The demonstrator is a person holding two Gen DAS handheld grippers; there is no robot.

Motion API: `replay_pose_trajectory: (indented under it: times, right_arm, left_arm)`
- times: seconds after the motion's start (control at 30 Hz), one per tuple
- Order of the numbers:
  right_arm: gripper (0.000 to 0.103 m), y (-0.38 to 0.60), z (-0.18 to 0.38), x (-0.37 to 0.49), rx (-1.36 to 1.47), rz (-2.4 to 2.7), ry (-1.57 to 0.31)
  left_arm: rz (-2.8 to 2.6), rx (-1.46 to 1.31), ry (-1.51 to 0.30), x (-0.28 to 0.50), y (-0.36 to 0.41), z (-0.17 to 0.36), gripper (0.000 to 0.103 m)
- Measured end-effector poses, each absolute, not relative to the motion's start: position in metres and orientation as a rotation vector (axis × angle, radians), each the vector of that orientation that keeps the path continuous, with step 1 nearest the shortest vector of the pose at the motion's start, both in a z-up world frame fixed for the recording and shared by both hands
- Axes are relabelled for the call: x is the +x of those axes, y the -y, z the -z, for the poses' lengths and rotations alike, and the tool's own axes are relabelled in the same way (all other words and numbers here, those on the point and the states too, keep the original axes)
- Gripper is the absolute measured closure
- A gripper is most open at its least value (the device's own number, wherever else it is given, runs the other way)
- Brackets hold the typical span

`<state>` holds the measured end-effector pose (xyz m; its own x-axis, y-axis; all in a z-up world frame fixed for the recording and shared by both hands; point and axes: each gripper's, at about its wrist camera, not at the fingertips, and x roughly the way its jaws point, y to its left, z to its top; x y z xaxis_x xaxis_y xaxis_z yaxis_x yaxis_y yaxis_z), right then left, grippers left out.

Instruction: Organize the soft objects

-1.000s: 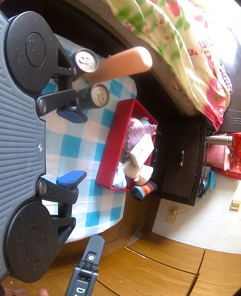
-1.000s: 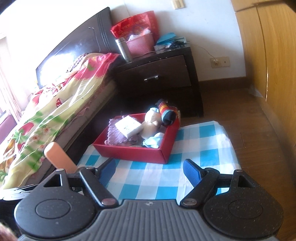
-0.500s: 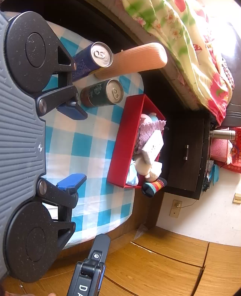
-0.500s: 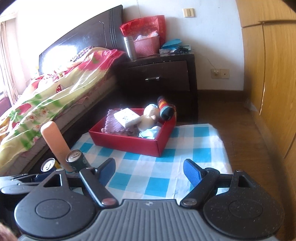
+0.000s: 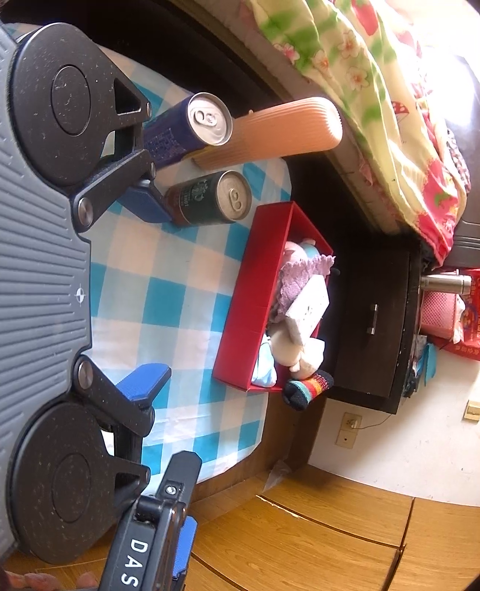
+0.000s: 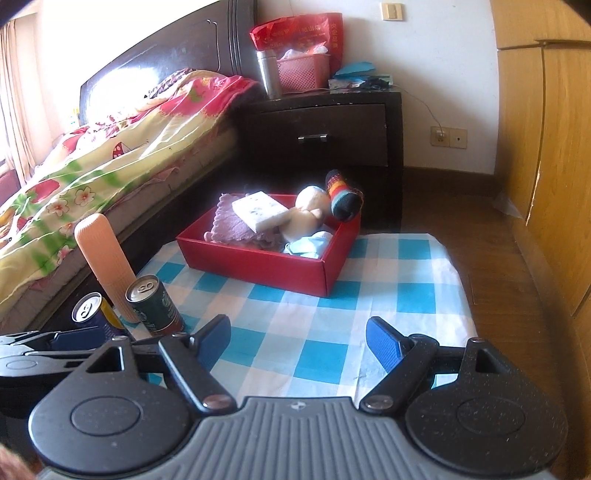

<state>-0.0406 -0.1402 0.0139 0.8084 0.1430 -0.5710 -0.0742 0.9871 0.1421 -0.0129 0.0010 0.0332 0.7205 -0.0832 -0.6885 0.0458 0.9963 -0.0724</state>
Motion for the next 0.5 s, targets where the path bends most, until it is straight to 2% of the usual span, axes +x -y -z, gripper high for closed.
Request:
replay_pose_trajectory:
  times: [0.5]
  right_arm:
    - [0.043, 0.1449, -0.0178, -0.0420, 0.106, -0.090, -0.597]
  left_arm:
    - [0.033, -0.083, -0.755, -0.0138, -0.0060, -0.0316, 0.017]
